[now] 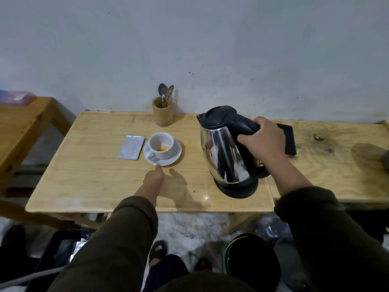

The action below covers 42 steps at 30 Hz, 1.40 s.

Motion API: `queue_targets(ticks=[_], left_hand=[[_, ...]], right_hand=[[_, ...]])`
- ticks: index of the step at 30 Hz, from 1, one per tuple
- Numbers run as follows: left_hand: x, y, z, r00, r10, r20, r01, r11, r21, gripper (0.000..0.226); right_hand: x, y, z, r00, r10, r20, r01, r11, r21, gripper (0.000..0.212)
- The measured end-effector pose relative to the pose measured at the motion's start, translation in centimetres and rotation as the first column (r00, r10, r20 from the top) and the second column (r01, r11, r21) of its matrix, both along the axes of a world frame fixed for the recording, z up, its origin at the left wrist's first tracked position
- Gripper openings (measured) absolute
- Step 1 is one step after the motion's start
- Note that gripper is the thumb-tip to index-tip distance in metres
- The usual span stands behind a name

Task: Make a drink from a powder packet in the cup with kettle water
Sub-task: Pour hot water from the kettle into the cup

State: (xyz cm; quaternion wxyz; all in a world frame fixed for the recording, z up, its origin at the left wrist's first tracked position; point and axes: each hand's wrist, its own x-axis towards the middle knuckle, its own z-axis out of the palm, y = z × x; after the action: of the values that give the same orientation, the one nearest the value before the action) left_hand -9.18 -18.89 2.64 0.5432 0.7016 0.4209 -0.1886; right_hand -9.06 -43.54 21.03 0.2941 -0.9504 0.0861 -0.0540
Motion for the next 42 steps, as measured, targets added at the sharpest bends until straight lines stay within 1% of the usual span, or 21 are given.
queue_targets(ticks=[2, 4, 8, 10, 12, 14, 18, 24, 29, 36, 42], left_hand=[[0.2, 1.1, 0.1, 0.997, 0.079, 0.010, -0.077, 0.993, -0.093, 0.061], [0.5, 2.1, 0.2, 0.993, 0.121, 0.014, -0.118, 0.983, -0.138, 0.060], [1.7, 4.4, 0.4, 0.990, 0.141, 0.024, -0.135, 0.976, -0.170, 0.061], [2.3, 5.2, 0.2, 0.990, 0.135, 0.038, -0.126, 0.974, -0.189, 0.060], [2.8, 5.8, 0.2, 0.992, 0.117, 0.053, -0.104, 0.972, -0.210, 0.059], [3.2, 6.5, 0.1, 0.995, 0.081, 0.061, -0.065, 0.971, -0.232, 0.058], [3.9, 7.8, -0.3, 0.999, -0.013, 0.045, 0.023, 0.975, -0.221, 0.060], [4.9, 8.9, -0.7, 0.994, -0.109, 0.030, 0.113, 0.969, -0.221, 0.064], [5.3, 9.7, -1.3, 0.989, -0.146, 0.008, 0.144, 0.963, -0.228, 0.069], [5.6, 10.0, -1.2, 0.985, -0.171, -0.006, 0.165, 0.955, -0.247, 0.064], [5.7, 10.2, -1.3, 0.982, -0.188, 0.005, 0.184, 0.953, -0.241, 0.065]], right_hand=[[1.4, 1.3, 1.0, 0.995, 0.101, -0.028, -0.102, 0.994, -0.033, 0.023], [2.7, 2.4, 1.6, 0.981, 0.180, -0.067, -0.182, 0.982, -0.039, 0.026], [4.4, 5.3, 2.2, 0.937, 0.329, -0.120, -0.332, 0.943, 0.002, 0.043], [5.0, 6.7, 2.4, 0.906, 0.401, -0.138, -0.403, 0.915, 0.014, 0.044], [5.7, 8.1, 2.5, 0.884, 0.438, -0.164, -0.446, 0.895, -0.010, 0.042], [6.4, 9.7, 2.5, 0.873, 0.450, -0.187, -0.467, 0.882, -0.055, 0.039], [7.5, 12.4, 2.4, 0.867, 0.449, -0.216, -0.483, 0.864, -0.142, 0.035], [8.6, 15.3, 2.8, 0.855, 0.434, -0.283, -0.501, 0.832, -0.238, 0.036], [9.1, 16.5, 3.1, 0.849, 0.402, -0.344, -0.497, 0.829, -0.258, 0.038], [9.2, 17.3, 3.4, 0.852, 0.387, -0.352, -0.487, 0.833, -0.263, 0.039], [9.2, 17.4, 3.5, 0.856, 0.366, -0.364, -0.474, 0.836, -0.275, 0.039]])
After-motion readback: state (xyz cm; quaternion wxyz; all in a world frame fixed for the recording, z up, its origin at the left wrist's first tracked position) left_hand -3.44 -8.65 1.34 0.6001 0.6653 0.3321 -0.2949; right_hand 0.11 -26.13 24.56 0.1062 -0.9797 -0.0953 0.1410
